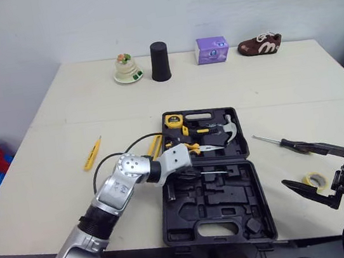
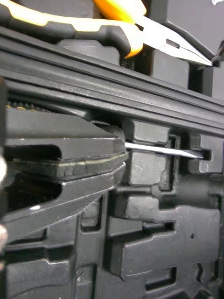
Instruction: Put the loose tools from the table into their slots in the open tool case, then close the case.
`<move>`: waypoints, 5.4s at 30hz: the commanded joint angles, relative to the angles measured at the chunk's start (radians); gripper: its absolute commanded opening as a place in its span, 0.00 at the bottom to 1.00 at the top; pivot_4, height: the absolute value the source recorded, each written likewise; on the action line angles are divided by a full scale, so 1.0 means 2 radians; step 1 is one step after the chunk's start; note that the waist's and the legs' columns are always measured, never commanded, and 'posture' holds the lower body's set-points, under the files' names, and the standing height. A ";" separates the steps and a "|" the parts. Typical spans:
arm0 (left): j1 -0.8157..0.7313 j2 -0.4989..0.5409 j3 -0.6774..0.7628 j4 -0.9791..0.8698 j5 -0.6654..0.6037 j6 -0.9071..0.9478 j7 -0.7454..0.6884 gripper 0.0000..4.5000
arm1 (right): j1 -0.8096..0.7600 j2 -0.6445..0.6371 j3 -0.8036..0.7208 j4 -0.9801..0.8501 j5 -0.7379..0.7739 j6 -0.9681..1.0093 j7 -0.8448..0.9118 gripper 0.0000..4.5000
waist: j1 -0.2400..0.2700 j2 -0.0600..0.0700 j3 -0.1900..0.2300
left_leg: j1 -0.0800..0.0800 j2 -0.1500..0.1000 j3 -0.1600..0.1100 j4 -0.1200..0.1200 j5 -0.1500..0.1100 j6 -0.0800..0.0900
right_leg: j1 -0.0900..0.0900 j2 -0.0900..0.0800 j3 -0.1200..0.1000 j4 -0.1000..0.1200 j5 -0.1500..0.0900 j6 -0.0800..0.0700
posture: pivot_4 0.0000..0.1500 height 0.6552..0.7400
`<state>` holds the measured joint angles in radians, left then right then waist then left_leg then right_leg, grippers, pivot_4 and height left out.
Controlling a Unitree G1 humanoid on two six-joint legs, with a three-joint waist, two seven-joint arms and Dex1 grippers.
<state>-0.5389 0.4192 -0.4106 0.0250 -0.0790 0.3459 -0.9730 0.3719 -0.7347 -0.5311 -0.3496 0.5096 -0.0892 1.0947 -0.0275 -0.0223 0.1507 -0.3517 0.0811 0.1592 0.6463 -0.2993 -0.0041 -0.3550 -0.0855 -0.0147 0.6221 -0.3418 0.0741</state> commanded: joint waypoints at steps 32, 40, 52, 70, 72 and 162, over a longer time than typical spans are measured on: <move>0.236 0.300 0.510 0.330 -0.098 -0.206 0.076 0.99 | 0.058 -0.023 -0.236 0.538 -0.026 -0.226 -0.114 1.00 | -0.015 0.004 0.007 | -0.006 0.001 0.001 -0.002 -0.003 -0.004 | -0.011 -0.002 -0.001 0.002 -0.003 -0.003 | 1.00 1.00; 0.216 0.259 0.473 0.203 -0.142 -0.162 0.035 0.99 | 0.012 -0.036 -0.179 0.397 -0.004 -0.133 -0.104 1.00 | -0.015 0.004 0.007 | -0.006 0.000 0.001 -0.003 -0.003 -0.003 | -0.011 -0.004 -0.002 0.003 -0.002 -0.001 | 1.00 1.00; 0.171 0.247 0.363 -0.078 -0.265 0.039 -0.057 0.99 | -0.109 -0.168 0.004 0.236 0.013 0.144 -0.004 1.00 | -0.010 0.002 0.008 | -0.010 0.000 0.004 -0.008 0.004 -0.006 | -0.017 0.003 0.000 0.003 0.001 0.005 | 1.00 1.00; 0.122 0.242 0.279 -0.207 -0.315 0.127 -0.083 1.00 | -0.467 -0.116 0.235 0.589 -0.157 0.072 0.104 0.70 | -0.017 0.004 0.014 | -0.010 0.001 0.009 0.001 0.004 -0.005 | -0.019 0.008 0.004 0.006 0.003 0.008 | 1.00 1.00; 0.124 0.244 0.279 -0.210 -0.315 0.128 -0.087 1.00 | -0.473 -0.114 0.236 0.598 -0.162 0.058 0.109 0.48 | -0.017 0.004 0.014 | -0.010 0.001 0.009 0.001 0.004 -0.005 | -0.019 0.008 0.005 0.007 0.003 0.008 | 1.00 1.00; 0.159 0.227 0.242 -0.186 -0.226 0.011 -0.101 1.00 | -0.330 0.012 0.343 0.042 -0.059 0.171 0.049 0.14 | -0.013 0.000 0.015 | -0.019 0.001 0.009 0.009 0.002 -0.003 | -0.028 0.009 0.005 0.013 0.003 0.008 | 1.00 1.00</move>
<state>-0.2117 0.8745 0.0610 -0.3387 -0.5305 0.3819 -1.1736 -0.2891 -0.7246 0.1502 -0.2707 0.3993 0.2779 1.1895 -0.0526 -0.0214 0.1801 -0.3887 0.0839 0.1776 0.6640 -0.2948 -0.0101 -0.4104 -0.0680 -0.0051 0.6490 -0.3363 0.0895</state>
